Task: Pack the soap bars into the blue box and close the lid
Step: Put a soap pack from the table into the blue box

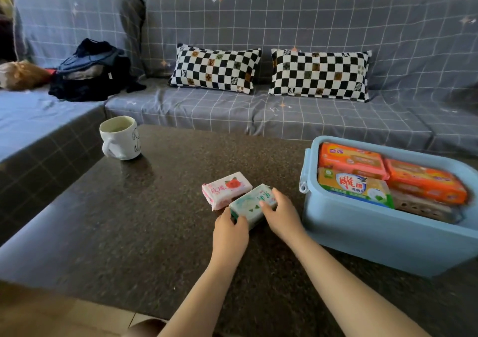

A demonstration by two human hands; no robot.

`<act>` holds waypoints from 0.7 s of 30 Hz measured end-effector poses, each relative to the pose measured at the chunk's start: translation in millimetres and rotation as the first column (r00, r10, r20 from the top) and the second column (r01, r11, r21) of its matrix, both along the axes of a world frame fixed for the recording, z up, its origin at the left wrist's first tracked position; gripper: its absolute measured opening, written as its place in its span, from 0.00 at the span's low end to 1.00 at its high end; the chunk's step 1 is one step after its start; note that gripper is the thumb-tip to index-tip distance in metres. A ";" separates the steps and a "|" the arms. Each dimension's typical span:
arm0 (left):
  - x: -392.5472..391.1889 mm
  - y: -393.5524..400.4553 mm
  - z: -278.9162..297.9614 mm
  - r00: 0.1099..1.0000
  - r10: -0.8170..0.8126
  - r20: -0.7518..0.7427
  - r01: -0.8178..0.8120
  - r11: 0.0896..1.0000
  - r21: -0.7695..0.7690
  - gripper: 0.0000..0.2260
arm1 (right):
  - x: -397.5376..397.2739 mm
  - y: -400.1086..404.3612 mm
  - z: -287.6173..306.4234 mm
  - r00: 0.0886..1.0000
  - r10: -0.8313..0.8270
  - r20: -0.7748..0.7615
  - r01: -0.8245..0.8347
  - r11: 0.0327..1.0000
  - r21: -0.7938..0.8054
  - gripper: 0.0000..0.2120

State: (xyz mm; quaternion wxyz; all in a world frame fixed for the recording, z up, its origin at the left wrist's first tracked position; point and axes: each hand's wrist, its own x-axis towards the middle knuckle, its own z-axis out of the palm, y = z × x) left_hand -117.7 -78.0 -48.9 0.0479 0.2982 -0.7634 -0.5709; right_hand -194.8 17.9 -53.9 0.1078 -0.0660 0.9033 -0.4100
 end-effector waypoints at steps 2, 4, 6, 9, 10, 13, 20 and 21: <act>-1.3 3.2 -1.1 1.000 0.027 -0.009 -0.025 0.991 0.129 0.22 | -0.6 -2.6 0.2 1.000 -0.021 0.022 0.021 1.000 -0.008 0.30; 1.5 6.1 -0.7 0.998 0.058 -0.020 -0.052 0.975 0.217 0.23 | 3.0 -3.0 1.2 0.999 -0.043 0.033 0.044 0.999 -0.006 0.30; 7.9 7.7 3.6 0.993 0.103 -0.060 -0.085 0.965 0.250 0.23 | 10.7 -1.3 3.0 0.997 -0.061 0.044 0.063 0.997 -0.049 0.29; 16.1 4.0 18.2 0.975 0.158 -0.153 -0.120 0.965 0.233 0.21 | 19.6 -0.2 9.6 0.998 -0.050 0.030 0.053 0.988 -0.145 0.28; 15.9 1.0 23.9 0.967 0.176 -0.182 -0.137 0.968 0.212 0.20 | 19.9 -1.7 13.9 0.999 -0.040 0.017 0.042 0.983 -0.178 0.28; 7.2 -13.8 32.1 0.955 0.213 -0.207 -0.188 0.973 0.132 0.19 | 12.9 -12.7 28.8 1.000 0.001 -0.014 -0.004 0.971 -0.238 0.28; -20.2 -46.0 27.8 0.955 0.240 -0.176 -0.236 0.971 0.044 0.18 | -17.8 -44.1 34.4 0.998 0.057 0.008 -0.053 0.964 -0.261 0.25; -21.7 -47.8 24.7 0.954 0.253 -0.163 -0.251 0.968 0.032 0.18 | -21.3 -45.9 32.5 0.998 0.060 0.013 -0.055 0.965 -0.256 0.24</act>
